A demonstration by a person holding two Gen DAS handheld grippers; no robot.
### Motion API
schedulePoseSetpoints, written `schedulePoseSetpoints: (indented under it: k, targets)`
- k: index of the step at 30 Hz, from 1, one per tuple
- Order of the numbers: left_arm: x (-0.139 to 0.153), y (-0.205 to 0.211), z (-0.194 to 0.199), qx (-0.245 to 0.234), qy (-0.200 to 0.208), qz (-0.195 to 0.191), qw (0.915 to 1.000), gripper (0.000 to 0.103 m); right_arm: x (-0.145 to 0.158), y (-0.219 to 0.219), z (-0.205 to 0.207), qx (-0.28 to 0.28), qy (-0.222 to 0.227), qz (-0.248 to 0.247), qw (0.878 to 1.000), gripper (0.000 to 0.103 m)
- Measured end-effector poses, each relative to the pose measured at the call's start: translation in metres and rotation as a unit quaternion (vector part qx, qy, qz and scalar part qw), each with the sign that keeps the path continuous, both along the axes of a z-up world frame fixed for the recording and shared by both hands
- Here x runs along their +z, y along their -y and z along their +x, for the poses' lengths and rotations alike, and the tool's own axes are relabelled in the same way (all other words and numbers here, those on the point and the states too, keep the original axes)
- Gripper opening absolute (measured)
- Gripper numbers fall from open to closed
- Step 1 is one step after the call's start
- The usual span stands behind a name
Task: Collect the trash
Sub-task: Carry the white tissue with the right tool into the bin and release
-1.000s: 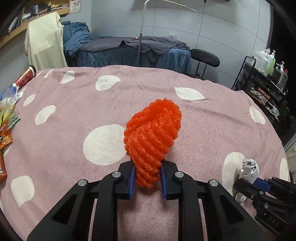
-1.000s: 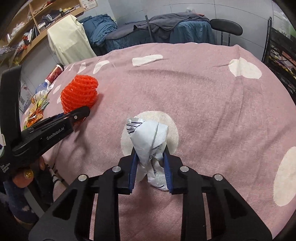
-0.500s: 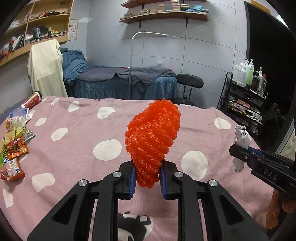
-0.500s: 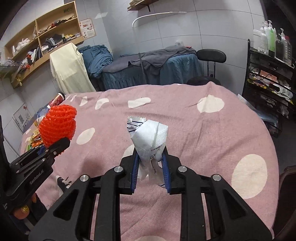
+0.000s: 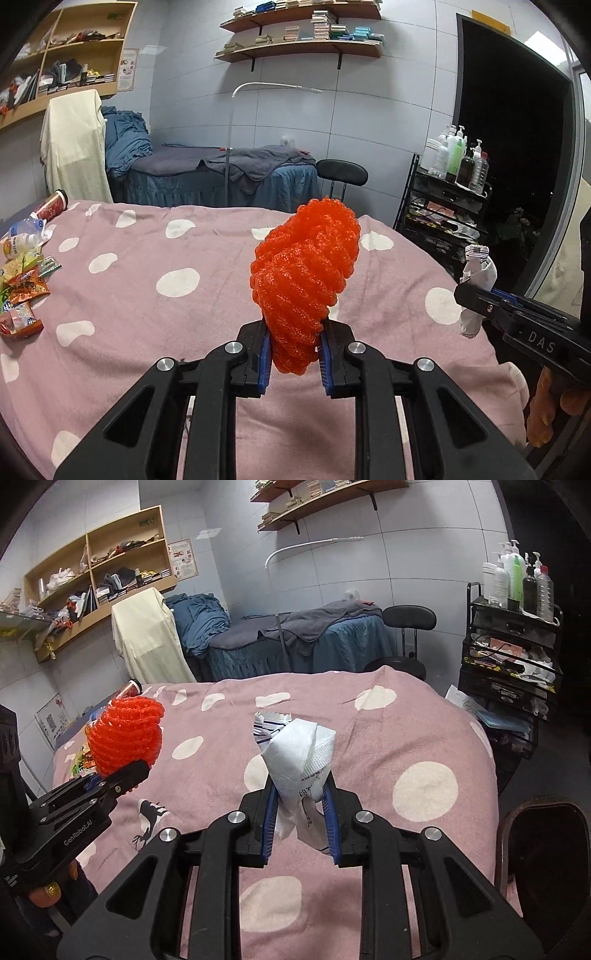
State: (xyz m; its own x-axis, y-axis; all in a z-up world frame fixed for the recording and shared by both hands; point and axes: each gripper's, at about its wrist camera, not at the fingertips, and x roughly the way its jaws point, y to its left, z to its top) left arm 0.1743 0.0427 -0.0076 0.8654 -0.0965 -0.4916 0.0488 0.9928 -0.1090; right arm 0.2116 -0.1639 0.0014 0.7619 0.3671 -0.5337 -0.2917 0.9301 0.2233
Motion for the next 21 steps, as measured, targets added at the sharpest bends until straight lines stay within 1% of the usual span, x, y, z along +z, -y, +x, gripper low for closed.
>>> schedulePoseSetpoints:
  k: [3, 11, 21]
  targets:
    - [-0.002, 0.013, -0.010, -0.011, 0.003, 0.005, 0.9999, 0.021, 0.000, 0.016, -0.016, -0.011, 0.002, 0.007, 1.000, 0.024]
    - [-0.005, 0.037, -0.029, -0.038, 0.000, -0.012, 0.9992, 0.021, -0.005, 0.052, -0.051, -0.041, 0.000, 0.017, 0.999, 0.024]
    - [-0.009, 0.069, -0.049, -0.071, -0.004, -0.025, 0.9972, 0.021, -0.019, 0.103, -0.085, -0.103, -0.001, 0.010, 0.995, 0.024]
